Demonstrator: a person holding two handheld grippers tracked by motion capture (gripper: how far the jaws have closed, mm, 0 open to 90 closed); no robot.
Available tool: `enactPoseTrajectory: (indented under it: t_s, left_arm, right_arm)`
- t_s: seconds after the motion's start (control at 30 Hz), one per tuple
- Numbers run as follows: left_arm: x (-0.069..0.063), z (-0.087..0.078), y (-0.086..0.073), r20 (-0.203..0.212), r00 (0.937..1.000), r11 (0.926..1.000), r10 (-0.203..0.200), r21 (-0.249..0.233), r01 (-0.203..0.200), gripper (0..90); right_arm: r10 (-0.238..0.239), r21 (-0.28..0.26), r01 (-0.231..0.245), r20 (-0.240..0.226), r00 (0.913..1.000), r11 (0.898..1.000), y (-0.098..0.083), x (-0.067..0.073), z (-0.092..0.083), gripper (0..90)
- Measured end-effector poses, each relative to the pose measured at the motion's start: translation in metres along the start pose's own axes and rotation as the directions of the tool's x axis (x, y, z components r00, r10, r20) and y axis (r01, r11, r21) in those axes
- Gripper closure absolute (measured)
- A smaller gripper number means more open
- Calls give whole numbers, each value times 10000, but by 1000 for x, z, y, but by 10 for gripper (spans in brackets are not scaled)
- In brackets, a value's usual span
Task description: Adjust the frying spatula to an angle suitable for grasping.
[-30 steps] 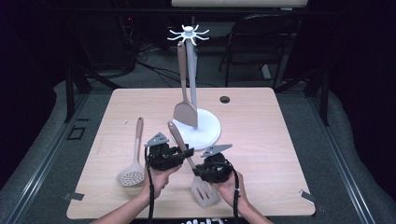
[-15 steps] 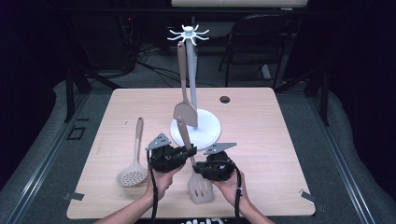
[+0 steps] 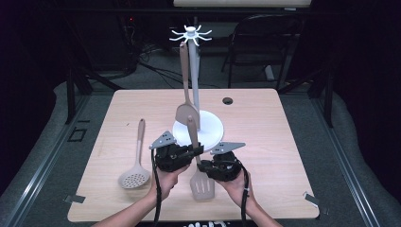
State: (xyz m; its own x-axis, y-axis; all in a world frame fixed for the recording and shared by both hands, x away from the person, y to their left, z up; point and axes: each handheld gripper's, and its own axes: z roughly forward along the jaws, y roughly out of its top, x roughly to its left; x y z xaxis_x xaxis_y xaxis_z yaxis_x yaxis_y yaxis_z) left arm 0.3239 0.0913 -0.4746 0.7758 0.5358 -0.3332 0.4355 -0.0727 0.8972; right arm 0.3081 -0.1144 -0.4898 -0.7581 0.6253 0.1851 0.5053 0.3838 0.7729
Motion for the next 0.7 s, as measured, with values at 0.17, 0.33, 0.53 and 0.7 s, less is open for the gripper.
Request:
enactPoseTrajectory:
  t_s: [0.17,0.33,0.53,0.7]
  left_arm:
    - [-1,2,6,190,9997,9998,179,1,-179,760]
    - [-3,4,14,443,9981,9990,429,84,-434,763]
    - [-4,9,19,645,9958,9976,648,198,-662,765]
    - [0,11,25,675,9952,9972,714,178,-728,766]
  right_arm:
    - [-59,-238,61,69,10000,9997,2,-2,-7,770]
    - [-286,-217,291,222,9993,9993,2,-5,-12,748]
    - [-505,-185,516,575,9971,9985,1,-8,-21,677]
    - [-486,-195,501,683,9965,9986,-1,-13,-27,603]
